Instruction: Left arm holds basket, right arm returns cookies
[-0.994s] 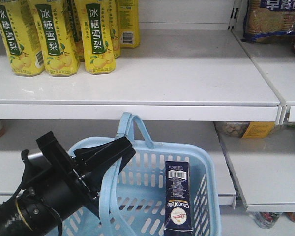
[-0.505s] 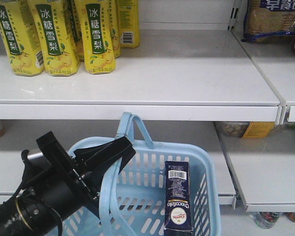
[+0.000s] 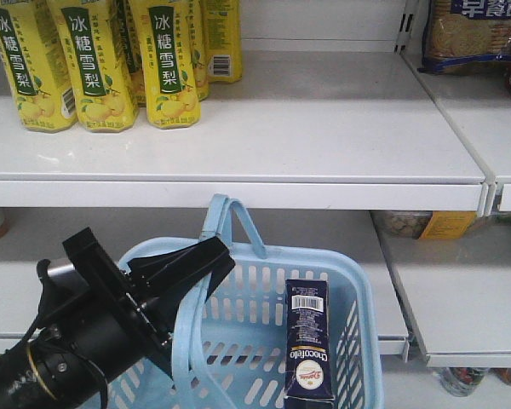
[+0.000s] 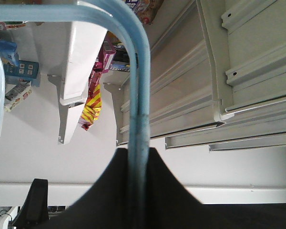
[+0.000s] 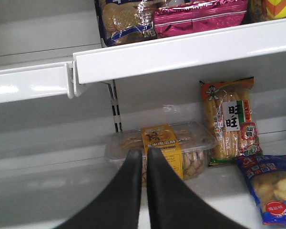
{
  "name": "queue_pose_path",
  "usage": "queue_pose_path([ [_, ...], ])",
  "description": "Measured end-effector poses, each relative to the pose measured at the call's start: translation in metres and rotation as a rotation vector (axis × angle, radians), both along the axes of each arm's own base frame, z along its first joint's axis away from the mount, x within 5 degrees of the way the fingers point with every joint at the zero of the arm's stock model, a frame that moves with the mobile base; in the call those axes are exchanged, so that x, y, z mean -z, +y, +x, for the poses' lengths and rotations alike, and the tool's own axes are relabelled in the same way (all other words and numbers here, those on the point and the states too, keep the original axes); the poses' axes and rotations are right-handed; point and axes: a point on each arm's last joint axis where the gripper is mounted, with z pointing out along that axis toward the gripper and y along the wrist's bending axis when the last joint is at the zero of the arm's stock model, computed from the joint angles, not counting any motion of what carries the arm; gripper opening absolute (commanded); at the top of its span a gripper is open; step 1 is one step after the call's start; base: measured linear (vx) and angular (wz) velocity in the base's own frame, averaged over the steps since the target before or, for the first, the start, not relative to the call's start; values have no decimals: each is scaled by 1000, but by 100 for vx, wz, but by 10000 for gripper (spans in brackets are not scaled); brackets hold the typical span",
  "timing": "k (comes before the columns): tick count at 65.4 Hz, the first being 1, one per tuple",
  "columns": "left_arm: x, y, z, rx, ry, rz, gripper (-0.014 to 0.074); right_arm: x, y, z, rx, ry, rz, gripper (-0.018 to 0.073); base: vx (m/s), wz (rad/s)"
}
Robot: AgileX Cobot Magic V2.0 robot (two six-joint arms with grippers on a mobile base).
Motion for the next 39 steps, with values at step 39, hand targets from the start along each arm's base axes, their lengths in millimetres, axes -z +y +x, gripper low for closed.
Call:
queue_pose_path([
  [39, 0, 0, 0, 0, 0, -1, 0, -124, 2, -18, 6, -278, -54, -6, 0, 0],
])
